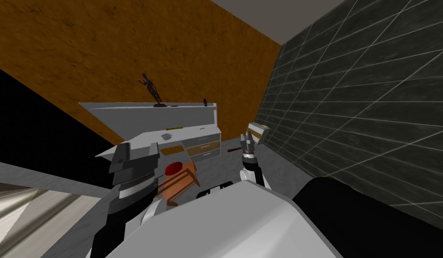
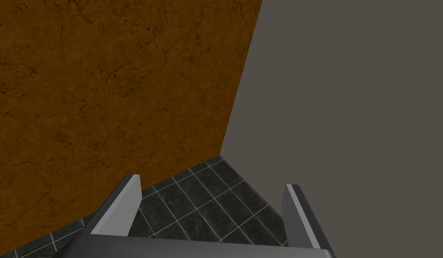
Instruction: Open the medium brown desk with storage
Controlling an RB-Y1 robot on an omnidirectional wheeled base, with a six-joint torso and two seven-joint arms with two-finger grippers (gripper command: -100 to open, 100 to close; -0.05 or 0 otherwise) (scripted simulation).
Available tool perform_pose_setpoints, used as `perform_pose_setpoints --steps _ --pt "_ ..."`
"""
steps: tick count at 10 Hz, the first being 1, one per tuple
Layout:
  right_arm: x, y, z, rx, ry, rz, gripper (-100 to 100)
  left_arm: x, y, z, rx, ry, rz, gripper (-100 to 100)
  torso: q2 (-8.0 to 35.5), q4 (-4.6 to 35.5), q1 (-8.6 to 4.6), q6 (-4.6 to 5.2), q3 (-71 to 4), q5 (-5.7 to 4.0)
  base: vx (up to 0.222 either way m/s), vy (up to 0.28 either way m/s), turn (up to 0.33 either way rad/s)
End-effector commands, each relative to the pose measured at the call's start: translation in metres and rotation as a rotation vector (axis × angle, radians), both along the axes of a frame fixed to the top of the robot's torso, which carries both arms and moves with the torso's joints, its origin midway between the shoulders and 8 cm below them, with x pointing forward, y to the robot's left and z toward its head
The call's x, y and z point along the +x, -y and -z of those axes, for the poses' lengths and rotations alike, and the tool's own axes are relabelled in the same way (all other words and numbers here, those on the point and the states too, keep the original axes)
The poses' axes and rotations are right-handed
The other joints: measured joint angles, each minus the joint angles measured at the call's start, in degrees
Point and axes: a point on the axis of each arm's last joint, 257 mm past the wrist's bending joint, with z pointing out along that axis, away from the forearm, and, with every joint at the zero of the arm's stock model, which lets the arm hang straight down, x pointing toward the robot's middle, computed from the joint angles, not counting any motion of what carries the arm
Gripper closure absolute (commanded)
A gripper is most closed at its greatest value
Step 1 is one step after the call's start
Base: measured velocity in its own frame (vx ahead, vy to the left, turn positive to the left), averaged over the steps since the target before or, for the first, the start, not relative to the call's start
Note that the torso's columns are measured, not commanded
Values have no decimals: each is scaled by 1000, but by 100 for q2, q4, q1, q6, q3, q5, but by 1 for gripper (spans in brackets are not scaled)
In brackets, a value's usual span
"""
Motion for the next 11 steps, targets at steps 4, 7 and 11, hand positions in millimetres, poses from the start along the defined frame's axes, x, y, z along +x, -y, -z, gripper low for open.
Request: perform_pose_setpoints --steps 4,7,11 --pt "0 0 0 0 -1 0 0 14 6 21 42 -42 30 -100 1089 1090 -12 0 -2201 -3 9 -33 -15" --pt "0 0 0 0 -1 0 0 28 7 45 60 -80 48 -100 1113 1114 -5 0 -2230 -2 11 -77 -32" --pt "0 0 0 0 -1 0 0 45 7 78 67 -125 66 -100 1112 1114 -3 0 -2231 -1 9 -107 -39"
